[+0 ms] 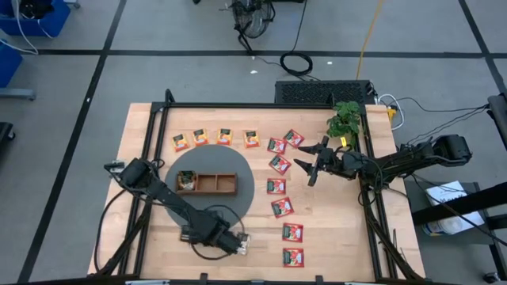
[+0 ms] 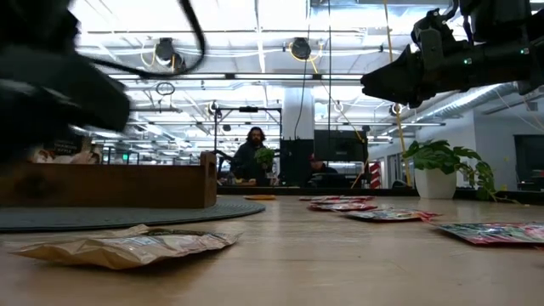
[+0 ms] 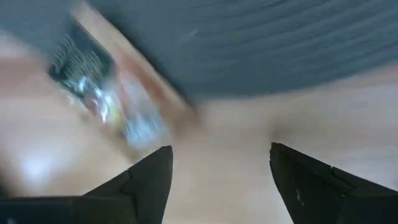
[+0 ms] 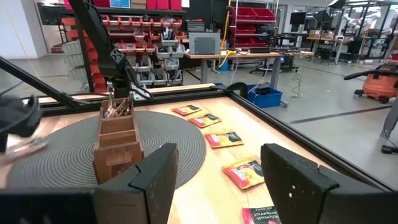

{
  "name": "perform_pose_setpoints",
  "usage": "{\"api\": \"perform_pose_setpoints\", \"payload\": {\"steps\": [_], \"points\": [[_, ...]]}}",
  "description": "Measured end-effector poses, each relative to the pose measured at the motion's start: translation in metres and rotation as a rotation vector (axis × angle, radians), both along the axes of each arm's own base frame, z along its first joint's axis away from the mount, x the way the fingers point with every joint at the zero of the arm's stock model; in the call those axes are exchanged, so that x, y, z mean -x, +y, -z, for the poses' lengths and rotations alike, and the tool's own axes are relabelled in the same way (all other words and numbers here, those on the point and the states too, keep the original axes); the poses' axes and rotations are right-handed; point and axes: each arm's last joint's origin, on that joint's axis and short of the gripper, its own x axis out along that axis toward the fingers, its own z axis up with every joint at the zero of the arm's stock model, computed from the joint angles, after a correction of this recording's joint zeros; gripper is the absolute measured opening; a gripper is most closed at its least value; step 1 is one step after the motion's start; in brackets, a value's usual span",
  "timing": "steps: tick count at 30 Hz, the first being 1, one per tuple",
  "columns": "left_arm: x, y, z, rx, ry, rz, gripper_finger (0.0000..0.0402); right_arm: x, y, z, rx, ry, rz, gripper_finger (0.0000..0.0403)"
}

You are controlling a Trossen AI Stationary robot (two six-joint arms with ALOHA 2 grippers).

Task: Pick & Place Tea
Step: Put the brown tea bag into the left section of the wooden organizer

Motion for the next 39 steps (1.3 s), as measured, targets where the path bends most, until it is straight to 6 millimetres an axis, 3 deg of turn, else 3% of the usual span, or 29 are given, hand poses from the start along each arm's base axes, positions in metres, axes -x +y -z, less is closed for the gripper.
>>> {"api": "perform_pose_setpoints", "payload": {"steps": [8,15,21,32,39], "points": [[0.020,-0.025,-0.010,0.147,0.165,0.014,0.0266,0.000,0.000,0.001,0.000,0.009,0.000,0.0212],[0.049,-0.048,-0.020,-0.050,0.215,-0.028,0.0266,0.000,0.000,0.001,-0.005,0.008,0.000,0.0212],[0.071,-0.055,-0.017,-0.264,0.241,-0.214,0.0266,0.000,0.000,0.001,-0.020,0.002,0.000,0.0212],[0.059,-0.032,-0.007,-0.397,0.120,-0.179,0.0266,0.000,0.000,0.001,-0.014,0.009,0.000,0.0212],[0.070,-0.023,-0.011,-0.508,0.217,-0.170,0.0266,0.000,0.000,0.001,-0.014,0.009,0.000,0.0212]]}}
